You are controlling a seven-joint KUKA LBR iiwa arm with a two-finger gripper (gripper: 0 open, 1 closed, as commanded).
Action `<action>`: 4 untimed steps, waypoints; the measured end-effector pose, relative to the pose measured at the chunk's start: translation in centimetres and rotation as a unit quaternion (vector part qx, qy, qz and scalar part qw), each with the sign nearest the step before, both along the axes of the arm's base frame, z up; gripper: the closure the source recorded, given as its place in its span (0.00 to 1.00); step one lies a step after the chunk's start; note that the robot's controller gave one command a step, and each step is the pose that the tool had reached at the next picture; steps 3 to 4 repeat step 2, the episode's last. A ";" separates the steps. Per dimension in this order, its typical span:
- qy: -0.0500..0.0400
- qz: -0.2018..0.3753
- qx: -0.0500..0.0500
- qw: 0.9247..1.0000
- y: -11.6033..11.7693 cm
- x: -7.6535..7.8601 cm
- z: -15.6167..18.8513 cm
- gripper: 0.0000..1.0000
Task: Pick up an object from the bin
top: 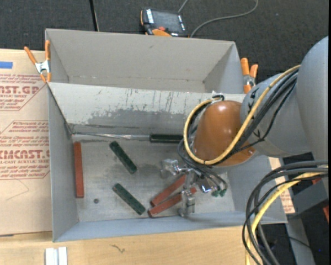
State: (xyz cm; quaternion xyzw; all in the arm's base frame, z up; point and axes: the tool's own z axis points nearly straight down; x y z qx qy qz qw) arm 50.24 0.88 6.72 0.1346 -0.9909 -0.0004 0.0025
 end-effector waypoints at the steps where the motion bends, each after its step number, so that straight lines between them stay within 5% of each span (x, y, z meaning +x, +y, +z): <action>1: -0.002 -0.001 0.000 1.000 0.0 0.1 0.3 1.00; 2: -0.007 0.020 0.000 1.000 -0.2 -0.8 21.3 1.00; 4: -0.007 0.020 0.000 1.000 -0.2 -0.8 21.3 1.00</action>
Offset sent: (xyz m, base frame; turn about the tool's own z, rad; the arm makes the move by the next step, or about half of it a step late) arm 0.0000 0.0000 0.0000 0.0000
